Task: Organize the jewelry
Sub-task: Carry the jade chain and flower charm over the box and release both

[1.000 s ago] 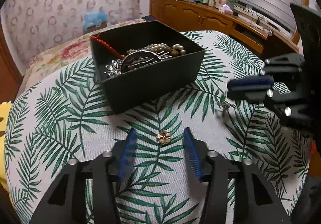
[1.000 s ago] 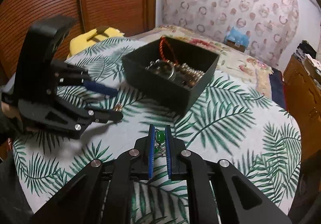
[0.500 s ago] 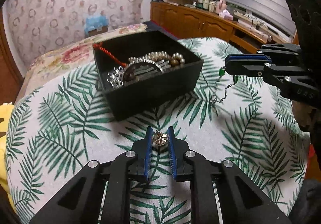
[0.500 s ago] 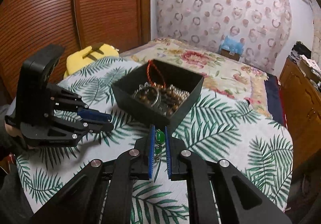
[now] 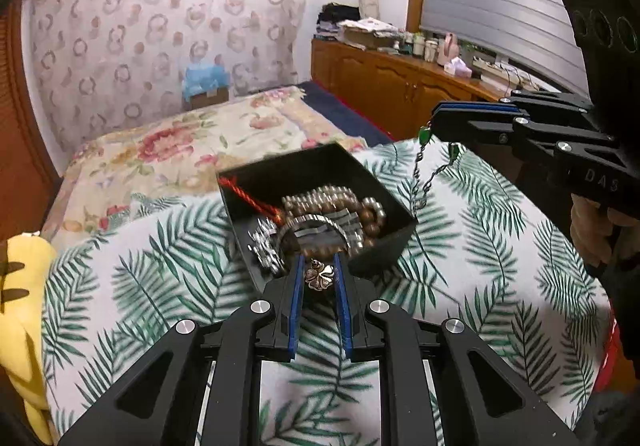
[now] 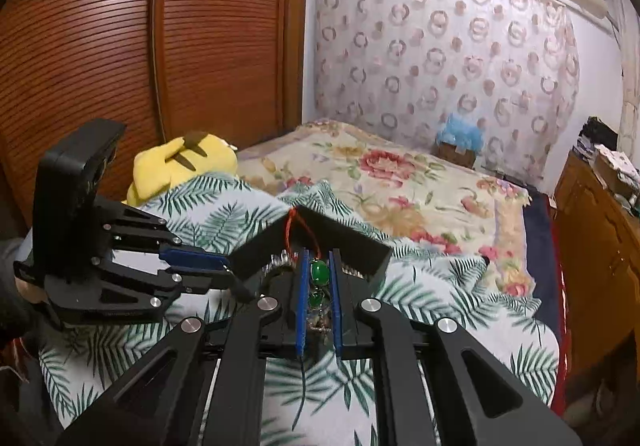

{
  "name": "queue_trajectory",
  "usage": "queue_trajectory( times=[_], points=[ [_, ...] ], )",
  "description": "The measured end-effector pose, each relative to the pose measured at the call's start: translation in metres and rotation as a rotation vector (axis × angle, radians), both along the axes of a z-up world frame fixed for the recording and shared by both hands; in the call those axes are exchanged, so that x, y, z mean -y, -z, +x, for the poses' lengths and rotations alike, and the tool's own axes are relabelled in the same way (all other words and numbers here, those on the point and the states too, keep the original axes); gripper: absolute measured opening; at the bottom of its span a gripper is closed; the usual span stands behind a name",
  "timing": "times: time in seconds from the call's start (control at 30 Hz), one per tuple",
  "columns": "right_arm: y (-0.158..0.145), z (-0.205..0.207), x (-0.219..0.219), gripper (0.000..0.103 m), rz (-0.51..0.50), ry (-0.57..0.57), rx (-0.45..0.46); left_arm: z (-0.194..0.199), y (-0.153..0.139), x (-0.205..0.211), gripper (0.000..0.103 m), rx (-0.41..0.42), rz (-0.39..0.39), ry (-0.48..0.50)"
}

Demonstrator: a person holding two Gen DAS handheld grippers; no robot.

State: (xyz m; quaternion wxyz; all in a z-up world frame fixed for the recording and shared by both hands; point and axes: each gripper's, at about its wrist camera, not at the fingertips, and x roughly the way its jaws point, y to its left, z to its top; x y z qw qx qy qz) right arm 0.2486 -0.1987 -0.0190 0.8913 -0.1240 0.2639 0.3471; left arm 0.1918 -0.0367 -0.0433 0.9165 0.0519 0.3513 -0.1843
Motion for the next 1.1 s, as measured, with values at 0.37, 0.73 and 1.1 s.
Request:
queue_trajectory(
  times=[0.37, 0.73, 1.1],
  points=[
    [0.002, 0.023, -0.017, 0.012, 0.02, -0.013, -0.012, 0.025, -0.007, -0.003, 0.014, 0.026, 0.002, -0.037],
    [0.022, 0.04, -0.011, 0.016, 0.044, 0.022, -0.081, 0.032, -0.003, -0.005, 0.015, 0.018, -0.009, -0.07],
    [0.027, 0.012, 0.009, 0.026, 0.07, 0.106, -0.074, 0.009, -0.009, -0.01, 0.059, 0.044, -0.02, -0.127]
  ],
)
